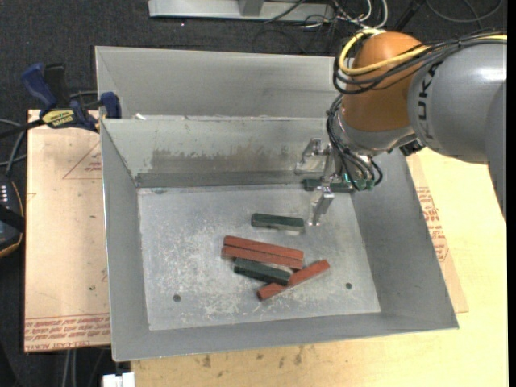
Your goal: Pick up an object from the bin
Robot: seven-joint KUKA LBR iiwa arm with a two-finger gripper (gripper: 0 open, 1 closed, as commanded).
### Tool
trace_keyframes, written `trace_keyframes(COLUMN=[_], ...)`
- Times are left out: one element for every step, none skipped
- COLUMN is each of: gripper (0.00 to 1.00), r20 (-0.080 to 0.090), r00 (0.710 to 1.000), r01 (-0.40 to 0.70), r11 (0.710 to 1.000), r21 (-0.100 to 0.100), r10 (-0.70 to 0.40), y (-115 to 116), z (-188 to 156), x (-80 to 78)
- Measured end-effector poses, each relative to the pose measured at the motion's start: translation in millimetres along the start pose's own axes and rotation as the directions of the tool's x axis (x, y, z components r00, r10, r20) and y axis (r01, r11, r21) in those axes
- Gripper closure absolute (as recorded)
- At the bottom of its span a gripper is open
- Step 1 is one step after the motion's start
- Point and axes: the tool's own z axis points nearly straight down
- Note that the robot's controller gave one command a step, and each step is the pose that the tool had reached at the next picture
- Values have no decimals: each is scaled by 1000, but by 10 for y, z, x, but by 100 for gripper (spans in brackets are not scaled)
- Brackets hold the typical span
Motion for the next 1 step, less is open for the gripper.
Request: trace_keyframes(gripper=[100], r20=[26], r00=[1000], r01=[11], r11=[1000], r21=[1], r10=[-11], y=[341], z=[658], x=[256])
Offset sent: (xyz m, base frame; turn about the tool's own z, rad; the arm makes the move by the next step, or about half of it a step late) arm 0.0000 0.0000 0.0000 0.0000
